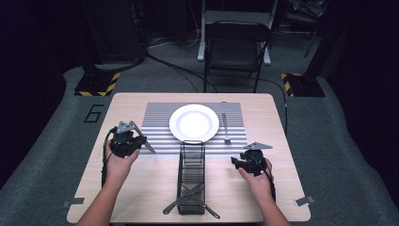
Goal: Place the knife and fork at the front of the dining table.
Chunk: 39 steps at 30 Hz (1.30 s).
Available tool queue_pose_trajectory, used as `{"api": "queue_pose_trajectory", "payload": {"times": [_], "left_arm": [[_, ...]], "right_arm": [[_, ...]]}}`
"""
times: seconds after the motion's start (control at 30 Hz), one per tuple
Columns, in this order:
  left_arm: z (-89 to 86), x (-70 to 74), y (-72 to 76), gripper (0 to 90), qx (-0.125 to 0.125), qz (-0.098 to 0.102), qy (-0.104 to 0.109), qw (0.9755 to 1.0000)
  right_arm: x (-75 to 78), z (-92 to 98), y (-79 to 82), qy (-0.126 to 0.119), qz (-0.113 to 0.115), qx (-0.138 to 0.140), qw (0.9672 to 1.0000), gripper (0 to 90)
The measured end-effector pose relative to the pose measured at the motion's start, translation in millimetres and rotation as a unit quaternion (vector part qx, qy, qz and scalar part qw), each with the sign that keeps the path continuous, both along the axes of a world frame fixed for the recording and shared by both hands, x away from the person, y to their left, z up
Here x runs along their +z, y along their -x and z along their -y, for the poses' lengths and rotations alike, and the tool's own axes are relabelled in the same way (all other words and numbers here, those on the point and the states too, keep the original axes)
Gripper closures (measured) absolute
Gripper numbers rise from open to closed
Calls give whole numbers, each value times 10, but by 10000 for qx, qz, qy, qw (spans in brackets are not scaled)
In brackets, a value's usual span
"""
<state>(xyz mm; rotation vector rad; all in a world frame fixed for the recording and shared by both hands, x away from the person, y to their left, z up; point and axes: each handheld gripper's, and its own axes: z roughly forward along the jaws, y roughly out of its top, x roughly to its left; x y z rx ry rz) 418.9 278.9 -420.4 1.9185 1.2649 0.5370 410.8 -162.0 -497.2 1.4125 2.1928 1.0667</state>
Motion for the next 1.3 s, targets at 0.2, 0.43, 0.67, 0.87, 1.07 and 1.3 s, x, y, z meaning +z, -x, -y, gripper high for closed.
{"api": "queue_pose_trajectory", "payload": {"times": [0.2, 0.43, 0.67, 0.87, 1.07, 1.3], "left_arm": [[-16, -15, -43, 821, 74, 35, 70, 9999], [21, -23, -139, 822, 161, 60, 202, 9996], [65, -49, -238, 823, 272, 135, 316, 9990], [94, -104, -332, 823, 428, 271, 439, 9978], [130, -133, -434, 824, 502, 255, 523, 9970], [186, -171, -524, 825, 568, 279, 549, 9965]], "right_arm": [[-2, -6, -1, -17, -6, -30, 10000, 511], [-3, 2, -1, 2, 3, -9, 10000, 511], [-1, 5, 0, -13, -2, -24, 10000, 511], [2, 15, -2, -36, 3, -27, 10000, 511], [-4, 16, -8, -21, 4, -12, 10000, 511], [-7, 15, -7, -26, -10, -17, 10000, 511]]}}
